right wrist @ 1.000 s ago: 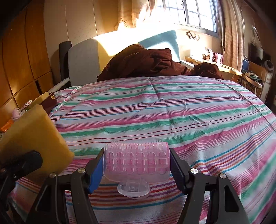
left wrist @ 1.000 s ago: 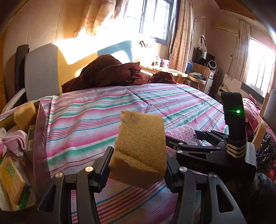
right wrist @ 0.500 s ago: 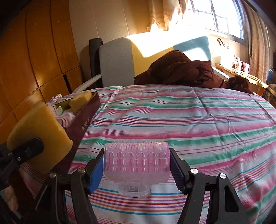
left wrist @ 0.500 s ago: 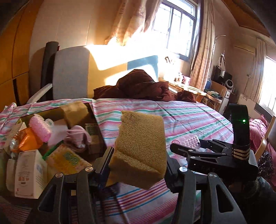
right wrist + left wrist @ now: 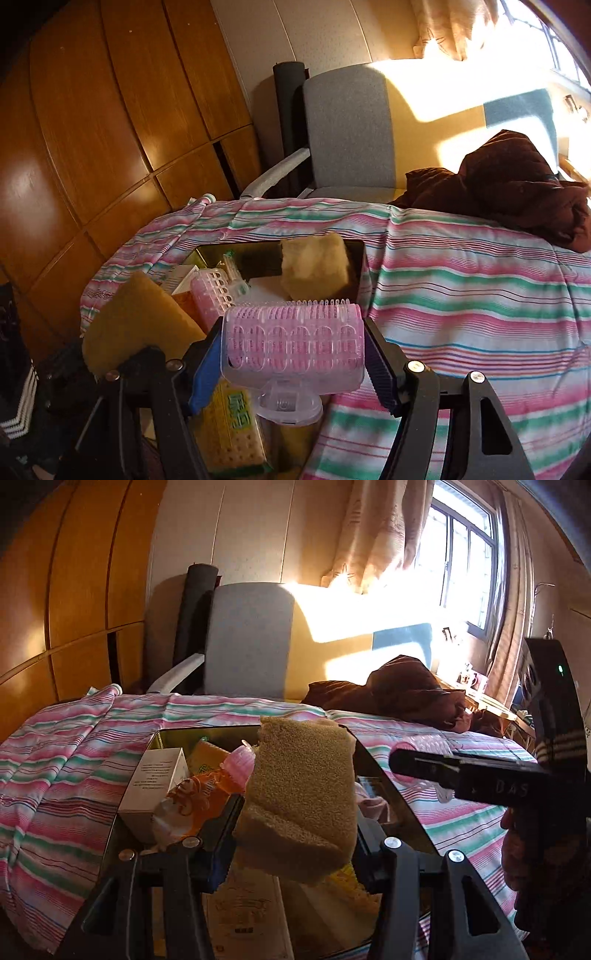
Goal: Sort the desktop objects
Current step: 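Lower the sponge and roller into the gold tray and open both tools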
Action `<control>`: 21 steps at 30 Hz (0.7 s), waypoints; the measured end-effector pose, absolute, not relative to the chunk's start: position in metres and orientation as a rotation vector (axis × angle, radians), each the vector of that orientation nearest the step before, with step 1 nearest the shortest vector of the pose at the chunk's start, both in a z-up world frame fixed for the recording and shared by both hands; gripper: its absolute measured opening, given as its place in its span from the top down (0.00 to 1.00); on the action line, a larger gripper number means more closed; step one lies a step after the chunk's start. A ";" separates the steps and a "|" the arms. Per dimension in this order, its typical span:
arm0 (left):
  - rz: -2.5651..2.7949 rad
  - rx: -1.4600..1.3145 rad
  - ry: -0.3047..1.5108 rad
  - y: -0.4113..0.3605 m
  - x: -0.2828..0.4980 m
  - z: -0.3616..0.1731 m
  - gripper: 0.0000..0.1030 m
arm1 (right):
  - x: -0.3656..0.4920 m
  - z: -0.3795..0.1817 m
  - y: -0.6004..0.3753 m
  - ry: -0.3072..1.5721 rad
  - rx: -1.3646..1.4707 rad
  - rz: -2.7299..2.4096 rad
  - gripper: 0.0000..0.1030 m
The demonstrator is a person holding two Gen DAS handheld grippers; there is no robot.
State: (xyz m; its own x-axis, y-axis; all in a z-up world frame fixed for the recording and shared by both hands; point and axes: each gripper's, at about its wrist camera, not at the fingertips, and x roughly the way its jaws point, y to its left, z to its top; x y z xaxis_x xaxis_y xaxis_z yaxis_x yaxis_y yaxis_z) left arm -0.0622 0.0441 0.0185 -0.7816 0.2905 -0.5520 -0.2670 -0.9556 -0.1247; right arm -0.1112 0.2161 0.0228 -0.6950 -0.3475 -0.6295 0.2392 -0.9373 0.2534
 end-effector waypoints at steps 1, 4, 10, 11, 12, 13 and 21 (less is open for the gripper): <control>2.713 -0.861 -0.060 0.043 -0.066 0.016 0.48 | -0.121 0.019 0.212 -0.220 1.040 -2.613 0.33; 2.701 -0.881 -0.065 0.043 -0.073 0.010 0.48 | -0.146 0.008 0.200 -0.237 1.109 -2.585 0.32; 2.693 -0.903 -0.050 0.046 -0.084 0.003 0.43 | -0.166 -0.009 0.194 -0.297 1.173 -2.537 0.30; 2.692 -0.906 -0.047 0.047 -0.085 0.002 0.43 | -0.167 -0.010 0.195 -0.302 1.174 -2.539 0.30; 2.690 -0.910 -0.045 0.047 -0.087 0.001 0.43 | -0.167 -0.009 0.196 -0.304 1.170 -2.543 0.30; 2.690 -0.910 -0.047 0.047 -0.087 0.000 0.43 | -0.165 -0.008 0.198 -0.304 1.161 -2.546 0.30; 2.698 -0.835 -0.152 0.039 -0.068 0.009 0.38 | -0.145 0.007 0.213 -0.342 1.065 -2.574 0.29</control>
State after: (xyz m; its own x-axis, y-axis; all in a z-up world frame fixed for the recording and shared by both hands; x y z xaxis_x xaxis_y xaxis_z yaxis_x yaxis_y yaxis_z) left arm -0.0678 0.0390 0.0087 -0.7813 0.3250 -0.5328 -0.2631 -0.9457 -0.1910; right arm -0.1449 0.2127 0.0066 -0.6647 -0.3912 -0.6365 0.2112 -0.9156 0.3422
